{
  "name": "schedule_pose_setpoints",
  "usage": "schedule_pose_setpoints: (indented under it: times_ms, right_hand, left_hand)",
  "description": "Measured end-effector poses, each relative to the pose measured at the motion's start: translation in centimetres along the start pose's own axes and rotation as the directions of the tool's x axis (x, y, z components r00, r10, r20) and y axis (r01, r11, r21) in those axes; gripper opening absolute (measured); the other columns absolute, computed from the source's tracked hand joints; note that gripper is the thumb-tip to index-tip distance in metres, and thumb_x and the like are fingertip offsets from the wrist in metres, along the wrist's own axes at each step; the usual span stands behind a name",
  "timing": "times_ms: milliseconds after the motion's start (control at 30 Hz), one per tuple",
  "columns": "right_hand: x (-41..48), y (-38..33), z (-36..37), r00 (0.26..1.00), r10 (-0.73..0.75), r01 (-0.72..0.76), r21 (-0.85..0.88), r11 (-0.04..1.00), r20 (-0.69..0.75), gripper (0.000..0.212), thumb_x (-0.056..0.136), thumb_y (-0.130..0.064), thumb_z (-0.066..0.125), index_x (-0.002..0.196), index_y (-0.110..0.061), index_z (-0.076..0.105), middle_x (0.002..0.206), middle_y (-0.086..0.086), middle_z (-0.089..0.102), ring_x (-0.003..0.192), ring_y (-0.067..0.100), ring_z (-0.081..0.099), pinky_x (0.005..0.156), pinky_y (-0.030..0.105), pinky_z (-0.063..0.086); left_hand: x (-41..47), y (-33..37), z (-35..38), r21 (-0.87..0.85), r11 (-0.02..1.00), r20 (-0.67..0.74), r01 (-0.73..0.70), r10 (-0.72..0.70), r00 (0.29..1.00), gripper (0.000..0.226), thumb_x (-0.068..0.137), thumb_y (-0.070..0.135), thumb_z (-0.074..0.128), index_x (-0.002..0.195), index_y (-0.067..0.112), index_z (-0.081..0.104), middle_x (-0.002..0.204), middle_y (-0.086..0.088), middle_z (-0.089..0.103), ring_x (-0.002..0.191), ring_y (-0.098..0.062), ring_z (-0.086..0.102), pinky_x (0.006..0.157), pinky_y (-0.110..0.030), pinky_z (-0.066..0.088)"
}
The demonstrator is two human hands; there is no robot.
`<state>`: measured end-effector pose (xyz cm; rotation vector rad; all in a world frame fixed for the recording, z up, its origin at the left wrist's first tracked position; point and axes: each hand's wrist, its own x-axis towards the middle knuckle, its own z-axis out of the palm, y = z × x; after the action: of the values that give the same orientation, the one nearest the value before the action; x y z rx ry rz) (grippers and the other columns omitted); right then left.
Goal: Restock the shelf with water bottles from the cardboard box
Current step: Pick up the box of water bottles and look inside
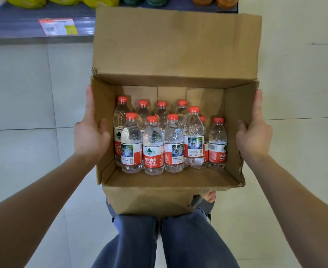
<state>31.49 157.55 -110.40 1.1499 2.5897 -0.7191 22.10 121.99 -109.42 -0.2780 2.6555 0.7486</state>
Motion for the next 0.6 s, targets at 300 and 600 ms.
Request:
schedule_pose_setpoints:
  times_ms: [300, 600]
  right_hand:
    - [-5.6, -7.8, -6.1, 0.996, -0.089, 0.09, 0.022, 0.996, -0.019, 0.086, 0.1, -0.009, 0.052, 0.16, -0.042, 0.0, 0.054, 0.004, 0.046, 0.052, 0.019, 0.049, 0.066, 0.03, 0.042]
    - [-13.7, -19.0, -12.1, 0.985, -0.172, 0.173, 0.028, 0.985, -0.017, 0.088, 0.1, -0.009, 0.052, 0.159, -0.047, -0.001, 0.056, 0.005, 0.052, 0.053, 0.024, 0.054, 0.071, 0.034, 0.05]
  left_hand:
    - [-3.3, 0.7, -11.7, 0.006, 1.0, -0.056, -0.011, 0.012, 0.998, 0.089, 0.099, 0.003, 0.05, 0.165, 0.036, 0.0, 0.054, -0.014, 0.051, 0.048, -0.03, 0.049, 0.059, -0.036, 0.042]
    - [-7.8, -1.7, -26.8, -0.053, 0.998, -0.154, -0.017, 0.009, 0.988, 0.093, 0.095, 0.001, 0.052, 0.165, 0.039, 0.004, 0.06, -0.017, 0.056, 0.054, -0.034, 0.051, 0.062, -0.038, 0.044]
